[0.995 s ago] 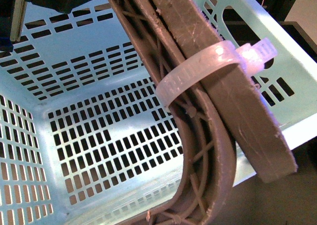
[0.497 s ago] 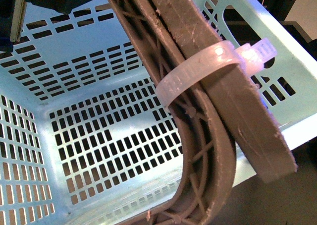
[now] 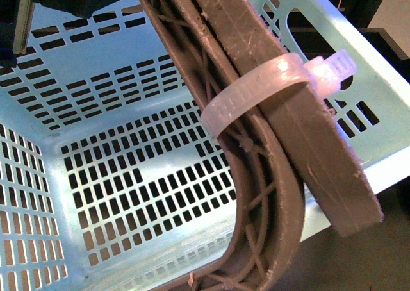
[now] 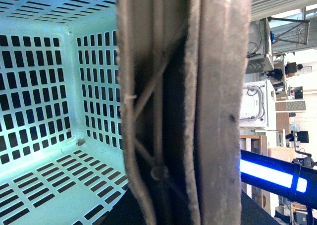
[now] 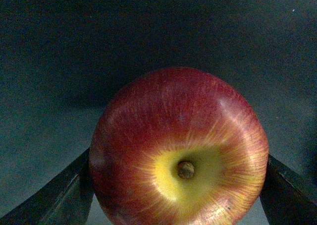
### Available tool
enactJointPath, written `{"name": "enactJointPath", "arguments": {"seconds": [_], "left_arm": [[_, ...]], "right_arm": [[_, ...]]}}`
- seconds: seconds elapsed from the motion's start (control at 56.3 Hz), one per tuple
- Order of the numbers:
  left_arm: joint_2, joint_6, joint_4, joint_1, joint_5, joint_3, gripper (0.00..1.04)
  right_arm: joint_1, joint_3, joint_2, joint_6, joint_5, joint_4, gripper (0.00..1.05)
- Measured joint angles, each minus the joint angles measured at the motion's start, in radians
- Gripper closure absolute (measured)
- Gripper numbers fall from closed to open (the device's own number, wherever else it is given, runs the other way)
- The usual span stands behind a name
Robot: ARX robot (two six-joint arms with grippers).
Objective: Pick apple with right arm and hold basket with left
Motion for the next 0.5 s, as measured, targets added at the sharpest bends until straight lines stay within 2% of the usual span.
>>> {"name": "enactJointPath", "arguments": {"seconds": [0.32, 0.497], "left_arm": [[0.0, 0.0, 0.0, 0.0, 0.0, 0.0, 0.89], [0.0, 0.0, 0.0, 0.0, 0.0, 0.0, 0.89]], "right_arm": [[-0.04, -0.116, -0.115, -0.008, -0.019, 0.071, 0.25], [-0.095, -0.238, -0.415, -0.029, -0.09, 0.099, 0.25]]}}
